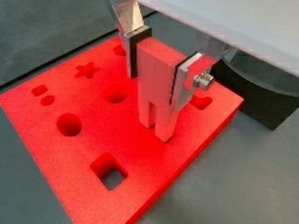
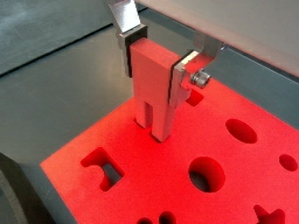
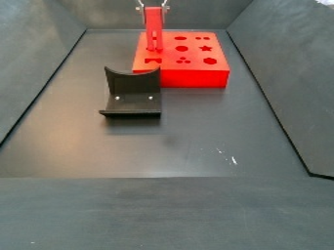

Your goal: Insert the double-square object.

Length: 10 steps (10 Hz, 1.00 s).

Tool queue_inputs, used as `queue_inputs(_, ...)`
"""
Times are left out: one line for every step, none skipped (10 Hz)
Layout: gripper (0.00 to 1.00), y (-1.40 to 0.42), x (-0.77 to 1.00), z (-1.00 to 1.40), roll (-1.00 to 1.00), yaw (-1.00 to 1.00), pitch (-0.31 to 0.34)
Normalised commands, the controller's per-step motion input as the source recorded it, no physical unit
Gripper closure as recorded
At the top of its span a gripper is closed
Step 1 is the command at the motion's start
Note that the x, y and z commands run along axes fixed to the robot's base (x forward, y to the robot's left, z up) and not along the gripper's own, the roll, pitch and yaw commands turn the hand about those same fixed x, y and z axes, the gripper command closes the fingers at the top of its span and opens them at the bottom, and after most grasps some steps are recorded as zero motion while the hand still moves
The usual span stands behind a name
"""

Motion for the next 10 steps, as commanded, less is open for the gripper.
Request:
queue_inputs(1.0,0.03,0.0,-0.27,0.13,-0.22,0.0)
queue_inputs(1.0,0.03,0.01,-0.23,0.11,-0.24,0.0)
queue_inputs(1.0,0.0,0.01,-0.22,0.1,-0.17,0.0)
queue_inputs(1.0,0.0,0.0,-0.29,0.08,-0.11,0.0)
queue_inputs(1.0,0.0,0.0,-0.39,0.06,-0.12,0.0)
queue_inputs(1.0,0.0,0.0,-0.49,0.01,-0.13,0.0)
queue_inputs(1.0,0.0,0.01,-0.5,0.0,-0.11,-0.013)
queue_inputs(1.0,0.0,0.06,-0.52,0.0,-0.08,-0.019)
queue_inputs(1.0,0.0,0.12,-0.51,0.0,-0.04,-0.026)
queue_inputs(1.0,0.0,0.11,-0.49,0.0,-0.04,-0.034)
